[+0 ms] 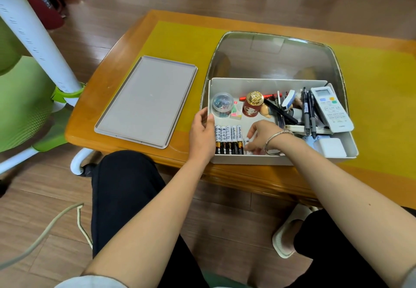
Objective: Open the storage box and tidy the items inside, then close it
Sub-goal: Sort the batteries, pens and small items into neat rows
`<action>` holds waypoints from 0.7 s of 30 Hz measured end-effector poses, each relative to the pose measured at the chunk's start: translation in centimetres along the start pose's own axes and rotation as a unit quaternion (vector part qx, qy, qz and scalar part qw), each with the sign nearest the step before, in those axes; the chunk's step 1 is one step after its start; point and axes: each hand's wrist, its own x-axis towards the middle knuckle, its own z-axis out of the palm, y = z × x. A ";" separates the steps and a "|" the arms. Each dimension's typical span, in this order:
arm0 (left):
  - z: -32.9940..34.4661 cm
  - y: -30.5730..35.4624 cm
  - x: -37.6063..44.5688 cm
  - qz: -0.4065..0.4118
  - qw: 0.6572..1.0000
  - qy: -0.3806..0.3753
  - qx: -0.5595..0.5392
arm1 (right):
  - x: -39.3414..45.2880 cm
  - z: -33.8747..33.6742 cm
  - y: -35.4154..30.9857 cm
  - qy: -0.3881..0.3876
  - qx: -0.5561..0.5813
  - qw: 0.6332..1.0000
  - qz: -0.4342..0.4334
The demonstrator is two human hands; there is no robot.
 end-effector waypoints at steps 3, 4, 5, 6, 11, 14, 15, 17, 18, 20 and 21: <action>0.0 0.0 0.0 -0.001 1.000 0.002 0.002 | 0.3 -0.1 0.2 0.086 0.034 0.996 -0.013; 0.0 0.0 0.0 -0.002 1.000 0.002 0.000 | 0.3 -0.1 0.1 0.092 0.063 0.994 -0.017; 0.0 0.0 0.0 -0.003 1.000 0.002 -0.002 | 0.3 0.0 0.1 0.092 0.085 0.992 -0.019; 0.0 0.0 0.0 -0.002 1.000 0.003 -0.001 | 0.3 0.1 0.0 0.095 0.096 0.991 -0.022; 0.0 0.0 0.0 -0.001 1.000 0.001 0.002 | -0.1 -0.4 0.3 0.098 0.096 0.989 -0.052; 0.0 0.0 0.0 0.003 1.000 0.004 -0.001 | -1.1 -1.8 0.9 0.074 0.137 0.986 -0.060; 0.0 0.0 0.0 0.004 1.000 0.003 0.000 | -1.4 -2.4 1.3 0.076 0.132 0.986 -0.071; -0.1 0.0 0.0 0.003 1.000 -0.001 -0.003 | -2.0 -3.5 1.9 0.094 0.098 0.986 -0.094; -0.1 0.0 0.0 0.002 1.000 -0.002 -0.005 | -2.2 -4.0 2.3 0.103 0.067 0.987 -0.102; 0.0 0.0 0.0 0.002 1.000 -0.001 -0.007 | -2.6 -4.7 2.8 0.092 0.004 0.990 -0.107; 0.0 0.0 0.0 0.003 1.000 0.001 -0.008 | -2.9 -4.9 3.0 0.068 -0.031 0.992 -0.101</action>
